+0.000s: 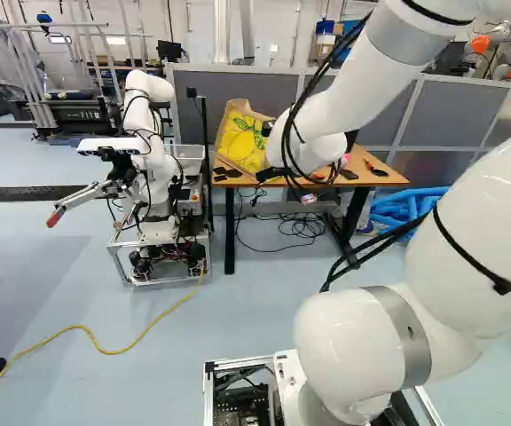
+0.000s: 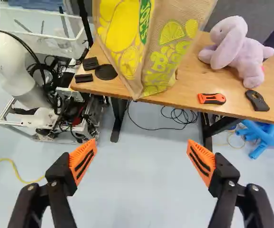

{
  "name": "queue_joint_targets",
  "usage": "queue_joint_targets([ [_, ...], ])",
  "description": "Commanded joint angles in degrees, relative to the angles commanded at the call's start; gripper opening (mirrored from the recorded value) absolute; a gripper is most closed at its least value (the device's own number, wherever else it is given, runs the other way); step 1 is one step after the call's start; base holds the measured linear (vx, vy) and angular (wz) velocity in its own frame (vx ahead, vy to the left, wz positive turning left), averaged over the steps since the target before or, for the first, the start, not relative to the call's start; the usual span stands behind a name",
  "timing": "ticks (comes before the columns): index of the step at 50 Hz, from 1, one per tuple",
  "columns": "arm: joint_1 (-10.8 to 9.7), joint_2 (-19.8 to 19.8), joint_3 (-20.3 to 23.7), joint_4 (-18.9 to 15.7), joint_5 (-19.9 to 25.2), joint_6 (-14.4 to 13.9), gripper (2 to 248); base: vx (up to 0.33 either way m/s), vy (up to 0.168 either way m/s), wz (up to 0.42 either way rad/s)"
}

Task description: Pick up the bag on the ground and place it on the table

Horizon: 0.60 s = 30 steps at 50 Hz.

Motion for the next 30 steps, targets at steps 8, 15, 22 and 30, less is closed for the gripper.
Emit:
queue_joint_targets([
  [8,0.0,0.9,3.1,-0.2,4.9,1.1,247,0.000,0.000,0.000],
  [15,0.0,1.7,5.7,-0.3,9.0,2.0,247,0.000,0.000,0.000],
  [22,0.0,2.4,8.1,-0.4,12.7,2.8,247,0.000,0.000,0.000],
  [30,0.1,3.2,10.6,-0.5,16.7,3.6,247,0.000,0.000,0.000],
])
